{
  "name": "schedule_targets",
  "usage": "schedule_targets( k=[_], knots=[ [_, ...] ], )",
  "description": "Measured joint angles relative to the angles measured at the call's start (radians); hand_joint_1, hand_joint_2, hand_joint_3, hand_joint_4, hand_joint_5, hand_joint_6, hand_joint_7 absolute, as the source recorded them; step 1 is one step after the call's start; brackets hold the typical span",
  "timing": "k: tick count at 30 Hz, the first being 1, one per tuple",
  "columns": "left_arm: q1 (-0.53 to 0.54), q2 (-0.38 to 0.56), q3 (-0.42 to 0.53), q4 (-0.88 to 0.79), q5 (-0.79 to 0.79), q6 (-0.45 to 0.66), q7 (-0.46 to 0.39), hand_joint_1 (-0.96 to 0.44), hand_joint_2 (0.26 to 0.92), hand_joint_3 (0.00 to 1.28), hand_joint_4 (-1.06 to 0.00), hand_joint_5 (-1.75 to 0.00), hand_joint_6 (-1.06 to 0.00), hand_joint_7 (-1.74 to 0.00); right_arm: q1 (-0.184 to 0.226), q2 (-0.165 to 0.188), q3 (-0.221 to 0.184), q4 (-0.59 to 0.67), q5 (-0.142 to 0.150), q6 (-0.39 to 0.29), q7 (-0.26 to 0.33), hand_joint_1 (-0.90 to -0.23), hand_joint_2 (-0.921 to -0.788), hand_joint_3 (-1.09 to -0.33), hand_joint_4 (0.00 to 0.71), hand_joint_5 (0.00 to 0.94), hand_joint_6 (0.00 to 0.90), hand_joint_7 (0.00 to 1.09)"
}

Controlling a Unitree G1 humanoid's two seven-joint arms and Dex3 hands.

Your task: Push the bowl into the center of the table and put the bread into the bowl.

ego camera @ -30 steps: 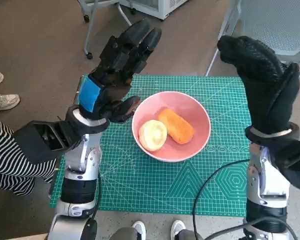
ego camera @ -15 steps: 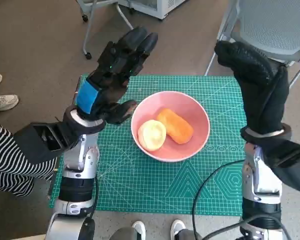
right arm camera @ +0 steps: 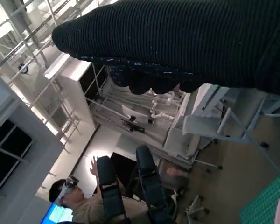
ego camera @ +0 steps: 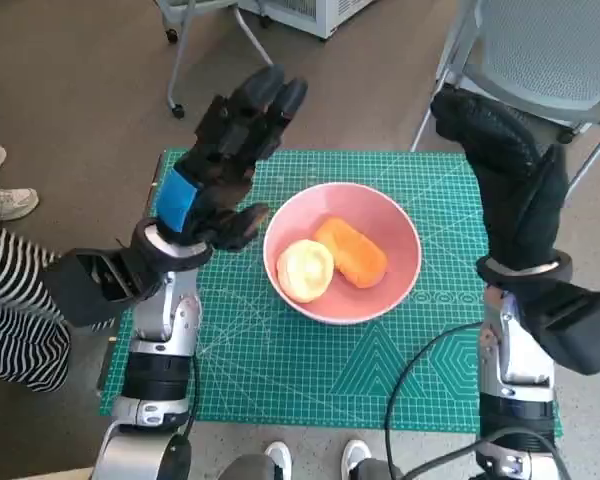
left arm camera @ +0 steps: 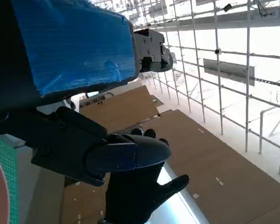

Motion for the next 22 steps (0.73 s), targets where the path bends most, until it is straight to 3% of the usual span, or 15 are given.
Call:
schedule_targets(
  k=[22],
  knots=[
    [-0.004, -0.020, -0.018, 0.039, 0.002, -0.045, -0.039, -0.78, 0.921, 0.47, -0.08, 0.00, 0.00, -0.36, -0.037, 0.025, -0.001, 0.083, 0.007, -0.138, 0.025, -0.676, -0.921, -0.658, 0.169, 0.001, 0.004, 0.63]
  ],
)
